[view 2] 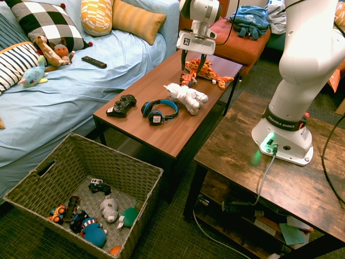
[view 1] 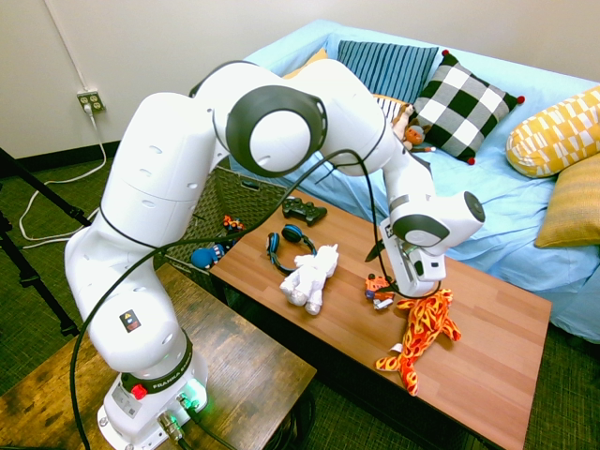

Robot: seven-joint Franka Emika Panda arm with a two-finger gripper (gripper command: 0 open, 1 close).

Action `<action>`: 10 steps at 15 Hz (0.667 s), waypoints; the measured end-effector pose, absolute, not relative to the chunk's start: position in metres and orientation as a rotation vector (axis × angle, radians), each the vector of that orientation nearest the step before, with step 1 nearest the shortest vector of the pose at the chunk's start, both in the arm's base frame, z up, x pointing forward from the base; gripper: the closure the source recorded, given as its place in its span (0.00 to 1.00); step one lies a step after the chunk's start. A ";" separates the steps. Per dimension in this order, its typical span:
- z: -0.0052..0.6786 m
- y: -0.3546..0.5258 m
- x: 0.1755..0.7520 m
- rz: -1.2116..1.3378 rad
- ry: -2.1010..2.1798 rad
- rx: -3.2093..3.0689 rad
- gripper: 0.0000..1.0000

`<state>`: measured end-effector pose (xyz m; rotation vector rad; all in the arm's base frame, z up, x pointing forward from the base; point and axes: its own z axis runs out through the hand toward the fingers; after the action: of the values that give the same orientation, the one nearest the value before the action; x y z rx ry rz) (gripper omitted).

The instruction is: Put the toy car in the basket

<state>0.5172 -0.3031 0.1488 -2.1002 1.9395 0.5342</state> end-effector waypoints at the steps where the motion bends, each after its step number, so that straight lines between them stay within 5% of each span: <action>1: 0.143 -0.308 0.526 0.527 1.960 -2.096 0.00; 9: 0.116 -0.310 0.564 0.575 2.038 -2.072 0.00; 10: 0.115 -0.310 0.565 0.578 2.044 -2.072 1.00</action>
<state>0.5648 -0.3101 0.1154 -2.0722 2.0438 0.5777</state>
